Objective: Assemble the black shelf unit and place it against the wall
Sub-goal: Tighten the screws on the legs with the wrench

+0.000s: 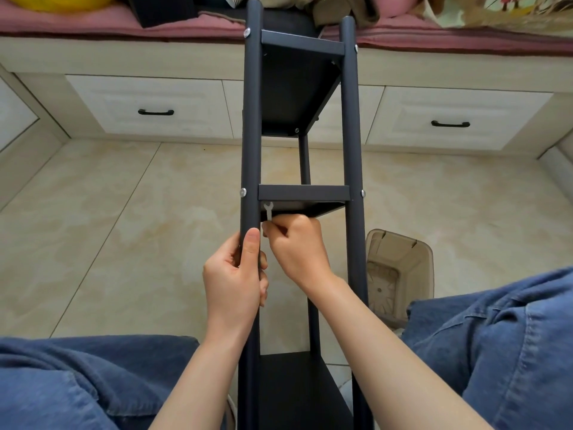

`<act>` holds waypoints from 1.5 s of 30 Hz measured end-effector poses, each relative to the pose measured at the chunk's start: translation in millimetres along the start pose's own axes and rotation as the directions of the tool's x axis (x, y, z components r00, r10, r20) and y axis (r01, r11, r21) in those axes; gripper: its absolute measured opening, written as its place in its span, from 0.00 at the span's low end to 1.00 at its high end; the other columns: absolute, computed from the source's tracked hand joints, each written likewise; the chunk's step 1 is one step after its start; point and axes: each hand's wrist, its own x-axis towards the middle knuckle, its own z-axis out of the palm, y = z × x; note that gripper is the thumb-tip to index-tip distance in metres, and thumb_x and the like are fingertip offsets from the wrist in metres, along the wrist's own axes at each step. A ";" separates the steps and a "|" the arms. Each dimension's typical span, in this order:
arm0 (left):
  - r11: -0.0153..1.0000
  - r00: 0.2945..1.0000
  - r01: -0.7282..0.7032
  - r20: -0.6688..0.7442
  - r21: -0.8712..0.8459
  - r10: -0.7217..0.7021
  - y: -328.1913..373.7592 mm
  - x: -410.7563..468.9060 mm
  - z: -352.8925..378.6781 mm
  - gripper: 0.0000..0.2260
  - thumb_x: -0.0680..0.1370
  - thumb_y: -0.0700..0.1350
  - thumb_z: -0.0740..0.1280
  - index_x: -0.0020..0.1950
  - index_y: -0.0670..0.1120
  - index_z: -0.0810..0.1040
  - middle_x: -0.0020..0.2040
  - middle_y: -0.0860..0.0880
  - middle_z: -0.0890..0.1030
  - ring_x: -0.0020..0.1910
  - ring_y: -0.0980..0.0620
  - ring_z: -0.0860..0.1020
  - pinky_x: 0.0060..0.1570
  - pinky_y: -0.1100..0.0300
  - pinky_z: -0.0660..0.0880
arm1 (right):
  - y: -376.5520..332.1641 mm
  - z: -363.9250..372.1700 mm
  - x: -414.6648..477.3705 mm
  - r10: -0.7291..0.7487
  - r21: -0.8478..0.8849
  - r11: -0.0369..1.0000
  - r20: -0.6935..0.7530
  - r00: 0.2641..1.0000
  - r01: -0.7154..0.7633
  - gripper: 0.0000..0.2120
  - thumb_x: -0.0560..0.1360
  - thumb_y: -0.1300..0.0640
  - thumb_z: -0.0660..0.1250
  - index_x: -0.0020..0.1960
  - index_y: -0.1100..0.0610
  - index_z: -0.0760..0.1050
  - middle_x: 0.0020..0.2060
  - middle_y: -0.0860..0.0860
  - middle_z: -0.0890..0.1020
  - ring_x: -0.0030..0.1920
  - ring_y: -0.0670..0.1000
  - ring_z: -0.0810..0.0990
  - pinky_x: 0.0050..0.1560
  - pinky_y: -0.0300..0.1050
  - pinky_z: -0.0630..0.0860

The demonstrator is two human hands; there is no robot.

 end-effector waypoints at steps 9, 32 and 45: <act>1.000 1.000 0.013 -0.011 -0.013 -0.014 0.8 -1.2 1.6 0.15 0.79 0.57 0.63 0.39 0.49 0.78 0.30 0.47 0.75 0.20 0.51 0.70 0.19 0.61 0.67 | -16.7 -12.3 -0.4 -0.015 0.047 0.999 -0.002 1.000 0.015 0.15 0.78 0.59 0.64 0.36 0.61 0.81 0.30 0.53 0.81 0.34 0.52 0.79 0.38 0.51 0.78; 1.000 1.000 -0.018 0.006 -0.004 0.018 -2.3 -0.8 0.6 0.16 0.79 0.58 0.63 0.36 0.51 0.77 0.30 0.47 0.75 0.20 0.51 0.70 0.20 0.61 0.67 | -10.0 2.4 3.2 -0.107 -0.026 0.994 -0.037 0.994 0.107 0.15 0.80 0.60 0.64 0.35 0.59 0.79 0.29 0.50 0.78 0.28 0.44 0.73 0.33 0.29 0.65; 1.000 1.000 -0.020 0.007 0.006 0.020 -2.2 0.2 1.5 0.18 0.81 0.57 0.63 0.35 0.50 0.76 0.30 0.47 0.75 0.20 0.50 0.70 0.20 0.60 0.67 | -3.4 12.6 10.5 -0.212 -0.031 0.977 -0.162 0.964 0.210 0.12 0.79 0.62 0.65 0.40 0.64 0.81 0.34 0.58 0.83 0.34 0.59 0.79 0.37 0.52 0.76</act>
